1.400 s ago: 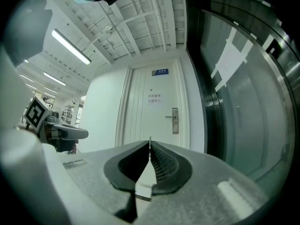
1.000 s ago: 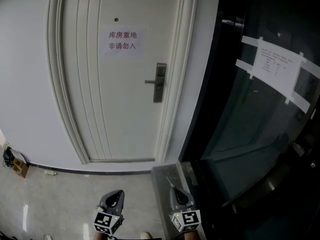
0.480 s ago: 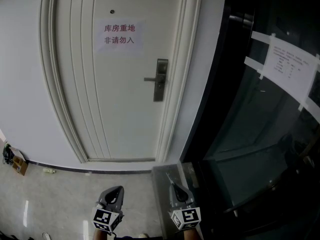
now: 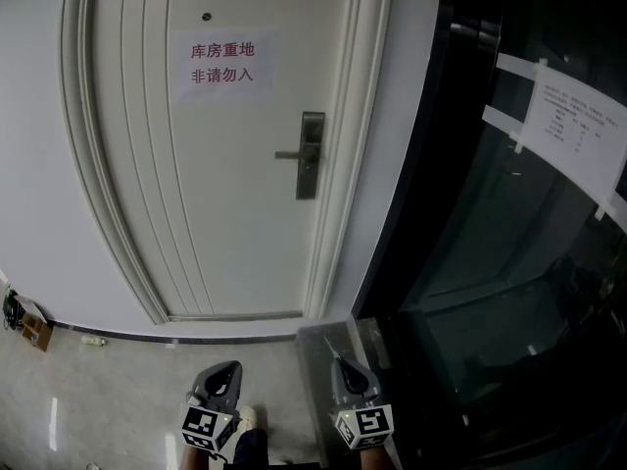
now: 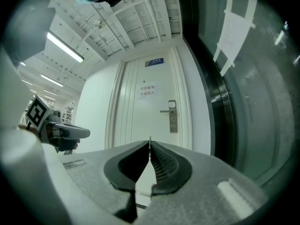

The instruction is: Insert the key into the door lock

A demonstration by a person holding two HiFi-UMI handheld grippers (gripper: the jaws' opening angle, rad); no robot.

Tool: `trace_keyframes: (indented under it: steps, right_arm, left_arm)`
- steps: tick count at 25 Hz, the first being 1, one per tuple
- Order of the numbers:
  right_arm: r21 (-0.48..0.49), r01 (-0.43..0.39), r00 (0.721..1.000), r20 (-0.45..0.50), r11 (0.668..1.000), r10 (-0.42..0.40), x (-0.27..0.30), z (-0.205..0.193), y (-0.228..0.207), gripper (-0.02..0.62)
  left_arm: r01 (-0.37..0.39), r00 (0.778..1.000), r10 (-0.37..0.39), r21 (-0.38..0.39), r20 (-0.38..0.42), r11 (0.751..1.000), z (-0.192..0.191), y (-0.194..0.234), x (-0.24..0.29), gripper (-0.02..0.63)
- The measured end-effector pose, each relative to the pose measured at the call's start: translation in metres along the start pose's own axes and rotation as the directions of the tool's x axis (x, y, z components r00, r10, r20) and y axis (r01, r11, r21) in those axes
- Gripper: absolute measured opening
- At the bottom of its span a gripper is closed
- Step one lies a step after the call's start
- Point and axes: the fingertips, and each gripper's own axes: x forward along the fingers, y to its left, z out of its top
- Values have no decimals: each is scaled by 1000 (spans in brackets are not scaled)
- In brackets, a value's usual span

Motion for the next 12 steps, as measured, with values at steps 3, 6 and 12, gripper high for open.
trace_keyframes:
  steps: [3,6,12]
  right_arm:
    - [-4,13,1000,9,1000,-13,20,0,-7,11]
    - [-6,41,999,11,999,-40,42,1,-13,11]
    - [1,79,997,2,997,-79,87,6,-20,11]
  left_arm:
    - [12,1000,-12,4,6,1000,1,15,19,2]
    - [35,999,-35,7,8,999,4,31,39,2]
    - [68,998,-68,3,10,998,13,67,80,2]
